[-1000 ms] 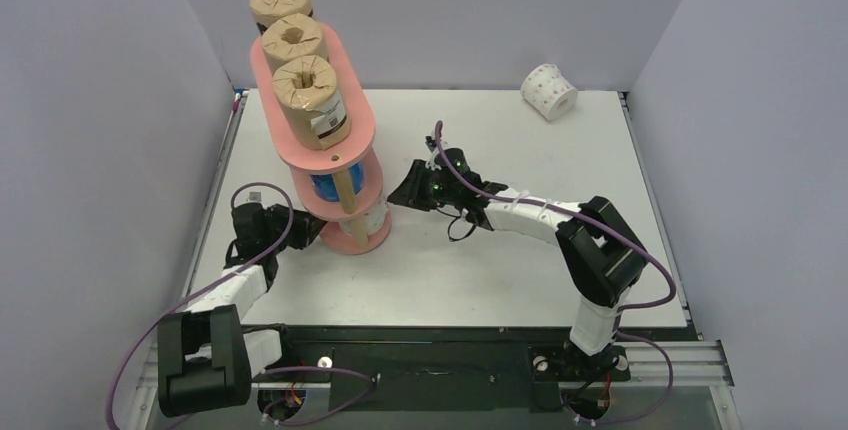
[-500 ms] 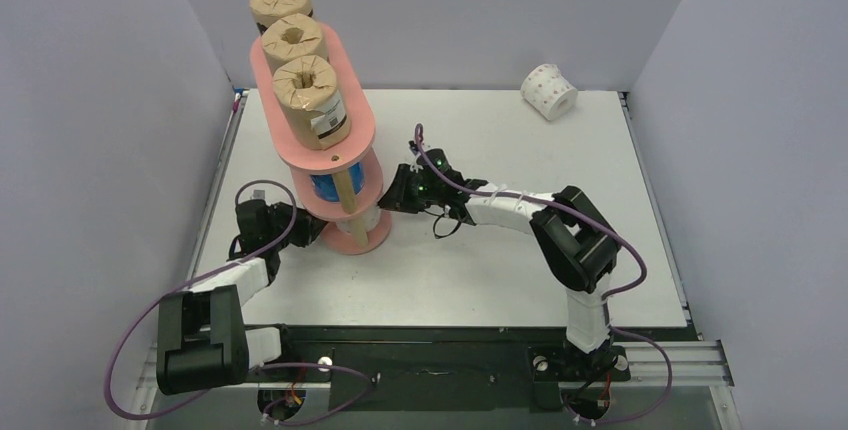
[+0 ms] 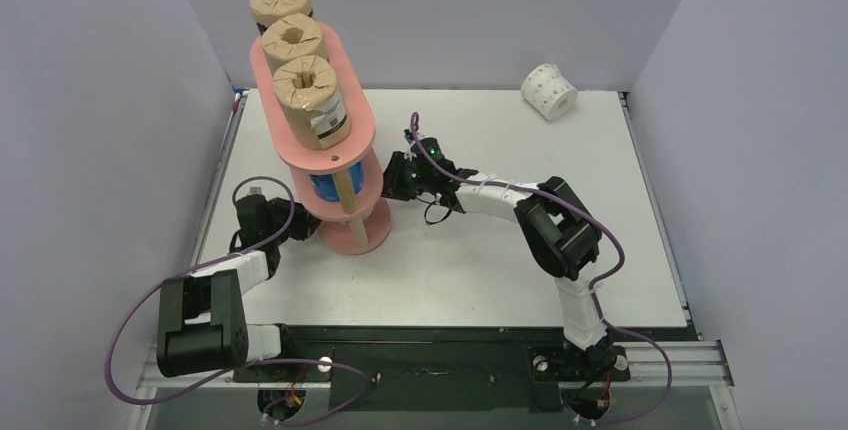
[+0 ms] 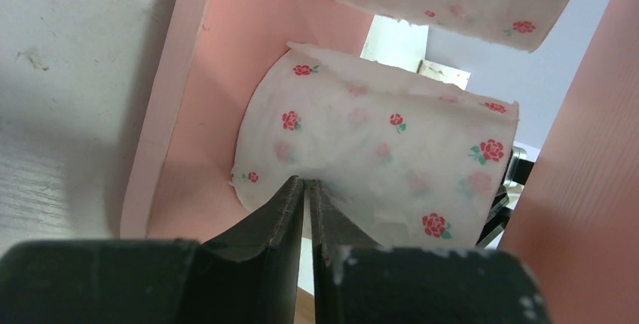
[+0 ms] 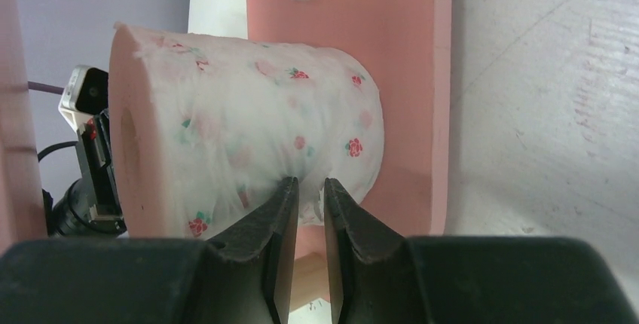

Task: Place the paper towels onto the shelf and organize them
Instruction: Adjust the paper towel on the shelf.

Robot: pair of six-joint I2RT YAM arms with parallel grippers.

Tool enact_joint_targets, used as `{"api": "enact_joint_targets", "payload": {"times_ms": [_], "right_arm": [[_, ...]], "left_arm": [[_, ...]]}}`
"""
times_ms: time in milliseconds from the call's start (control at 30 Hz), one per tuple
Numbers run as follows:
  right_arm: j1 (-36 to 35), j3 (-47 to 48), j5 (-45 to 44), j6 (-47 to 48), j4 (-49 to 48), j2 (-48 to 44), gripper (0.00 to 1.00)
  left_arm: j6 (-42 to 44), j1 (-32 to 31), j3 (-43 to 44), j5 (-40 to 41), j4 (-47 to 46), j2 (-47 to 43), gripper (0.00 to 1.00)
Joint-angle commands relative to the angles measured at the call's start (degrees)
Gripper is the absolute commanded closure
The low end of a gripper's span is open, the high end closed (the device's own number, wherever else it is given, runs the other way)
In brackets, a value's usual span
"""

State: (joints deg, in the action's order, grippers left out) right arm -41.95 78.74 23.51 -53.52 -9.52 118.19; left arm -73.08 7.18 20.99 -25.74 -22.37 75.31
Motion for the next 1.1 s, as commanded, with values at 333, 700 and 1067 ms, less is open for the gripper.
{"api": "enact_joint_targets", "payload": {"times_ms": [333,700,1067], "right_arm": [[0.43,9.1,4.57,-3.53,-4.06,6.11,0.83],[1.21,14.19,5.76,-4.61,-3.18,9.23,0.83],[1.41,17.88,5.93,-5.45,-2.38,11.89,0.83]], "left_arm": [[-1.78,-0.25,5.61,0.7,-5.48,5.68,0.94],[-2.68,-0.3,7.84,1.79,-6.11,8.61,0.95],[-3.48,-0.31,9.17,2.65,-6.42,10.75,0.96]]}}
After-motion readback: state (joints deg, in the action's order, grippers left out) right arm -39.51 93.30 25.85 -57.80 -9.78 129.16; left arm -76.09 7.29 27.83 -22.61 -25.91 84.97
